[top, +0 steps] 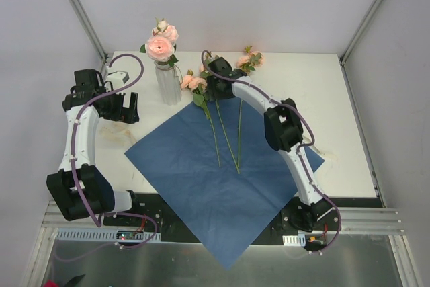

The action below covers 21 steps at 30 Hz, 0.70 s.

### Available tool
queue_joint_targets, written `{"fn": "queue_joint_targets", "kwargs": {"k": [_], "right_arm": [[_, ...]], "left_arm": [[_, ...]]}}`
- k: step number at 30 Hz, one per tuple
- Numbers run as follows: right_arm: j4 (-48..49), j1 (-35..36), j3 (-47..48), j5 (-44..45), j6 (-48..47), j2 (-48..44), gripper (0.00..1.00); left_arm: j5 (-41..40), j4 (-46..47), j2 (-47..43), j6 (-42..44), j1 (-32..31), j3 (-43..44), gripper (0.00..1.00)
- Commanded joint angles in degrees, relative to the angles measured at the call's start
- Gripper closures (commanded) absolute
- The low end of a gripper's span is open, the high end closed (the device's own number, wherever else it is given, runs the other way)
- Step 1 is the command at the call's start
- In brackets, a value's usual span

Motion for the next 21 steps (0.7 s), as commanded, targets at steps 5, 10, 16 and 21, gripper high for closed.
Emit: {"fn": "queue_joint_targets", "kwargs": {"k": [5,10,16,21], "right_arm": [[-2.01,0.00,3.99,-0.55,-0.05,2.62,0.50],[-3.77,0.79,7.59,1.90,-0.22,3.94,0.60],[-5.27,1.41,8.30,2.61,0.92,4.64,0.66],[-9.22,1.32,10.85,1.99,2.15,6.58,0.64]], "left_arm": [[-0.31,0.16,-1.59,0.88,0.90,-0.15,0.01],[0.13,0.07,-1.06,0.62,0.90,0.11,0.01],[0.66,0.16,-0.80,0.27,0.90,0.11,0.01],[0.40,0.16,-1.50,0.79,0.90,0.03,0.01]]}}
